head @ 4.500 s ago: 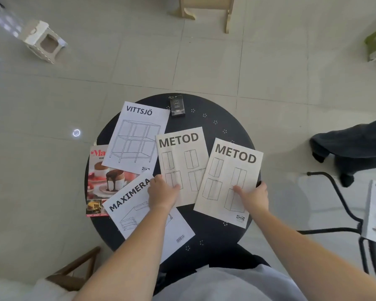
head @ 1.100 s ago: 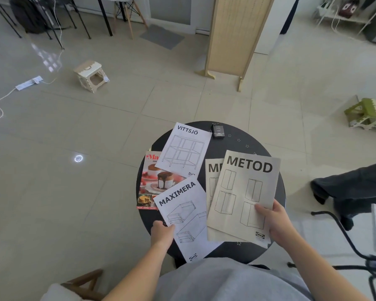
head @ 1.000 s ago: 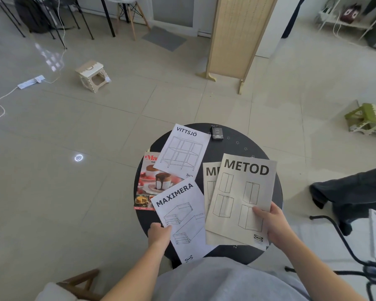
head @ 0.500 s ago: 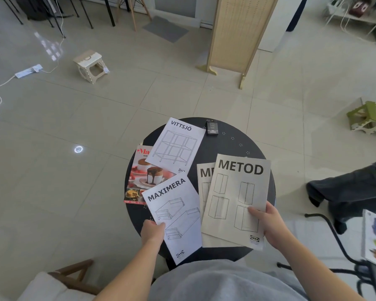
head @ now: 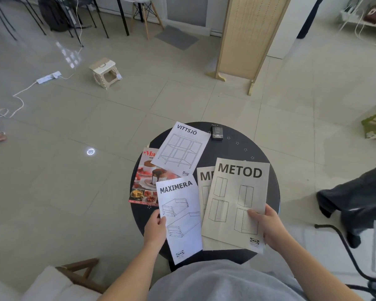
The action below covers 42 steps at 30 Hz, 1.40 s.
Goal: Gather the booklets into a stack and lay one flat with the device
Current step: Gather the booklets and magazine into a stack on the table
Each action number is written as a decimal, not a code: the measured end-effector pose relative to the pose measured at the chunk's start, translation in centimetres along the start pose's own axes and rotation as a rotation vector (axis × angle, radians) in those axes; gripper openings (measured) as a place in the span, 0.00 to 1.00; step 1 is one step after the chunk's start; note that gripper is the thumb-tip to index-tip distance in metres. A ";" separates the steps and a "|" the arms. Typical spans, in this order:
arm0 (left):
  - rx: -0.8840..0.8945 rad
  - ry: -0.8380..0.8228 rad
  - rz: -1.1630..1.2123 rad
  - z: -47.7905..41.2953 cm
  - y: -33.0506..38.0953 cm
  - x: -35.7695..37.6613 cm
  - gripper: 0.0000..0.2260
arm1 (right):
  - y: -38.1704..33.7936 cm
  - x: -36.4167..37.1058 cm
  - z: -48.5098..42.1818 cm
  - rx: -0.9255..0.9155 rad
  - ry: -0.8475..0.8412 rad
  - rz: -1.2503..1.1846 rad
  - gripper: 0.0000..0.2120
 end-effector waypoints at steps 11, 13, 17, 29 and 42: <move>0.050 -0.134 0.146 3.1 3.2 -0.8 0.11 | 0.4 1.7 -1.7 0.006 -0.051 -0.012 0.13; 0.056 -0.145 0.171 3.5 3.9 -0.9 0.12 | 0.4 1.8 -2.0 0.009 -0.061 -0.019 0.14; 0.045 -0.170 0.209 4.3 5.4 -0.9 0.11 | 0.2 1.7 -2.3 0.012 -0.071 -0.038 0.15; 0.061 -0.303 0.208 5.9 9.4 0.9 0.11 | -0.1 0.4 -2.4 0.041 -0.122 -0.026 0.18; 0.075 -0.382 0.223 8.0 11.6 4.0 0.11 | -1.0 -1.0 -1.9 0.042 -0.142 -0.063 0.14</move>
Point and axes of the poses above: each hand's wrist, its own z-axis away from the middle knuckle, its own x-axis out of the palm, y = z × x, the point moved 5 cm from there along -z, towards the middle knuckle, and after that the axes turned 12 degrees about -x, right-handed, at the moved point
